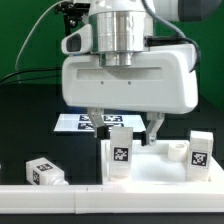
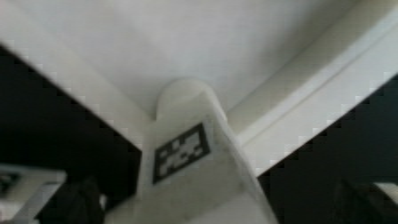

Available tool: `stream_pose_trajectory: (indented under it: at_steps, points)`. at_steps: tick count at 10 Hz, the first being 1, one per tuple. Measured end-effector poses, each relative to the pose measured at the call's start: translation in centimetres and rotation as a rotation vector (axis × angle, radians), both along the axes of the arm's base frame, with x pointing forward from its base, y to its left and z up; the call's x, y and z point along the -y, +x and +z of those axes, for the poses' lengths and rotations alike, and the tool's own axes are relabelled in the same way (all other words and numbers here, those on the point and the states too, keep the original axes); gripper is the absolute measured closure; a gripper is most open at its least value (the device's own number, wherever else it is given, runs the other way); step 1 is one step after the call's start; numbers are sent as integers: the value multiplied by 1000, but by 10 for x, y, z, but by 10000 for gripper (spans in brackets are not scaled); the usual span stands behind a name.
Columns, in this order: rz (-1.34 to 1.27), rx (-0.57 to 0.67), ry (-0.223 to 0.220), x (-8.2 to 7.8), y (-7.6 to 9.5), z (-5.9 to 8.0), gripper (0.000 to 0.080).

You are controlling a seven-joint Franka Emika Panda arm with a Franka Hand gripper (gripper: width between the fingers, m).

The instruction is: Assemble square table

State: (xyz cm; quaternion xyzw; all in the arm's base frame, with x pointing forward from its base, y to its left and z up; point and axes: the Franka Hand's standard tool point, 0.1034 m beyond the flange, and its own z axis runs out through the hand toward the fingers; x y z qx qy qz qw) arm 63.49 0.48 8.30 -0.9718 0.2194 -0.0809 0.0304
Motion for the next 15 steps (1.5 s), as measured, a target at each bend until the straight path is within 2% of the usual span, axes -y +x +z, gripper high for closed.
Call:
stream_pose_trajectory:
  at_steps: [2, 3, 4, 5, 6, 8, 11, 13, 15]
  points:
    - [16, -11, -7, -2, -1, -1, 151]
    - [-4, -12, -4, -2, -1, -1, 264]
    - [-4, -12, -5, -2, -1, -1, 264]
    - [-53, -13, 4, -2, -1, -1, 465]
    - [-159, -17, 20, 0, -2, -2, 505]
    - [-462, -39, 68, 1, -5, -3, 508]
    - [-913, -92, 194, 2, -5, -3, 511]
    - [-1062, -111, 218, -1, -3, -1, 511]
    - [-1049, -110, 214, 0, -3, -2, 511]
